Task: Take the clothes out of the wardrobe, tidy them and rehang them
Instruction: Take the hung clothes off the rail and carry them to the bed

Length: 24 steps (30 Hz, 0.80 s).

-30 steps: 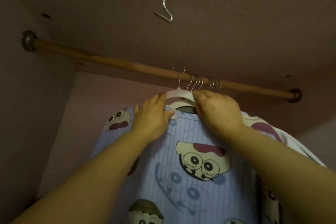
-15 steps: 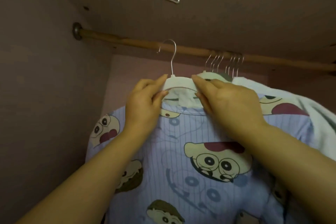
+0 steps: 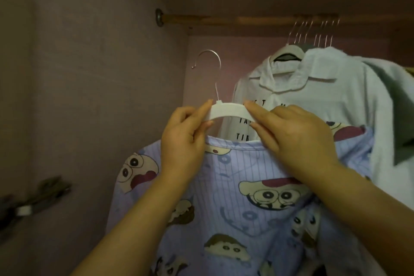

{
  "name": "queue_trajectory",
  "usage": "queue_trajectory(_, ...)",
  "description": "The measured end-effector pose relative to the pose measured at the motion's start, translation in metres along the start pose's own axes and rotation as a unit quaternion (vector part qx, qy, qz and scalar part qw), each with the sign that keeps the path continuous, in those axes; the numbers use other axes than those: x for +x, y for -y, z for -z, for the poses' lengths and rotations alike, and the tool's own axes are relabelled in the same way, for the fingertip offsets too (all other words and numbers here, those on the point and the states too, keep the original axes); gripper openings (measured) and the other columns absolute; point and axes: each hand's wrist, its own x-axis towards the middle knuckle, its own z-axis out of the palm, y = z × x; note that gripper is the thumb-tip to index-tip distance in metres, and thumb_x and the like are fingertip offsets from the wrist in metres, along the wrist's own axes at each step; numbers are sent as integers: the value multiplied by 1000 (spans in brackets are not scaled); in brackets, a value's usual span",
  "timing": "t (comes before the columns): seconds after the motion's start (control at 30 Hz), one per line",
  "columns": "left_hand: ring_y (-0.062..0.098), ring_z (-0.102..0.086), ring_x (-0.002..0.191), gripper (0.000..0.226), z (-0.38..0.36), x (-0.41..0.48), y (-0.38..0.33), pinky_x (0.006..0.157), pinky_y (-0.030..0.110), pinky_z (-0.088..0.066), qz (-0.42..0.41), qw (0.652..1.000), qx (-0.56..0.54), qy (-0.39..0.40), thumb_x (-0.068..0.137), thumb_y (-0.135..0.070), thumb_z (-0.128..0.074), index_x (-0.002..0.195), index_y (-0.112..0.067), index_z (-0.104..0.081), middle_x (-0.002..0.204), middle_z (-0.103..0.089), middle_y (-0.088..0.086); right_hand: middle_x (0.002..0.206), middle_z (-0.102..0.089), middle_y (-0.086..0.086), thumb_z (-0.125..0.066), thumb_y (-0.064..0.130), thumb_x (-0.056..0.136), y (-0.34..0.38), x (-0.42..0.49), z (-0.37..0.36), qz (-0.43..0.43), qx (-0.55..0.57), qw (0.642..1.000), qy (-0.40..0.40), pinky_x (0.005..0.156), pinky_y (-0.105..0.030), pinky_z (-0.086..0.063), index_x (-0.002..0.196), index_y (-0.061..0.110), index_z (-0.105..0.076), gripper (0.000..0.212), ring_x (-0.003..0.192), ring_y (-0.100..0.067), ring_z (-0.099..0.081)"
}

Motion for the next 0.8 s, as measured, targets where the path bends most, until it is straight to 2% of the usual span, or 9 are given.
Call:
queue_trajectory(0.1, -2, -41, 82, 45, 29, -13, -16, 76, -2, -34, -29, 1000, 0, -11, 82, 5, -58, 126, -5, -50, 93, -49, 1, 61, -60, -8, -46, 29, 91, 26, -7, 29, -7, -6, 1000, 0, 44, -30, -42, 120, 15, -64, 37, 52, -27, -55)
queue_trajectory(0.2, -1, -41, 80, 47, 57, -30, -28, 75, 0, -36, -29, 999, -11, -4, 80, 9, -59, 124, -4, -52, 92, -49, 1, 63, -62, -7, -47, 30, 91, 56, -18, 61, -23, -25, 999, 20, 44, -30, -43, 122, 16, -62, 37, 54, -26, -55)
queue_trajectory(0.27, 2, -44, 80, 47, 77, -41, -35, 72, 10, -41, -31, 999, -23, 17, 81, 4, -59, 125, -9, -50, 92, -49, -1, 63, -62, -6, -47, 30, 91, 79, -27, 81, -46, -34, 998, 37, 43, -30, -44, 121, 16, -63, 37, 54, -25, -56)
queue_trajectory(0.33, 12, -51, 79, 45, 92, -55, -42, 69, 30, -49, -38, 999, -16, 35, 82, -3, -59, 125, -10, -50, 91, -52, 0, 63, -63, -6, -46, 31, 91, 98, -39, 98, -68, -32, 996, 57, 43, -31, -46, 119, 15, -65, 37, 54, -25, -56)
queue_trajectory(0.43, 25, -56, 76, 44, 113, -73, -59, 65, 47, -51, -35, 996, -40, 69, 82, -4, -58, 125, -10, -48, 89, -59, 9, 62, -62, -5, -46, 32, 91, 125, -55, 127, -89, -37, 991, 87, 41, -29, -45, 118, 15, -65, 37, 52, -23, -55)
queue_trajectory(0.5, 25, -56, 74, 42, 128, -84, -72, 62, 48, -51, -32, 994, -56, 91, 83, -3, -58, 124, -9, -50, 88, -60, 12, 61, -61, -4, -46, 33, 90, 139, -62, 148, -106, -38, 988, 106, 40, -27, -43, 119, 16, -65, 38, 52, -22, -55)
queue_trajectory(0.6, 18, -53, 73, 36, 151, -97, -90, 60, 42, -50, -40, 992, -70, 94, 86, -9, -56, 122, -7, -53, 88, -61, 12, 61, -62, -3, -45, 34, 90, 157, -69, 177, -110, -39, 985, 123, 41, -26, -42, 120, 16, -64, 39, 52, -22, -56)
queue_trajectory(0.73, 23, -56, 71, 41, 190, -113, -120, 59, 47, -51, -24, 992, -77, 100, 81, 1, -58, 121, -5, -56, 86, -60, 12, 61, -62, -2, -47, 32, 89, 181, -76, 215, -97, -36, 988, 112, 44, -26, -42, 120, 16, -63, 39, 52, -22, -55)
queue_trajectory(0.8, 20, -55, 71, 41, 210, -120, -138, 58, 46, -51, -21, 992, -66, 103, 80, 3, -59, 120, -4, -57, 85, -61, 12, 62, -62, -2, -50, 30, 89, 194, -80, 235, -91, -28, 991, 99, 46, -25, -42, 120, 16, -63, 36, 53, -22, -55)
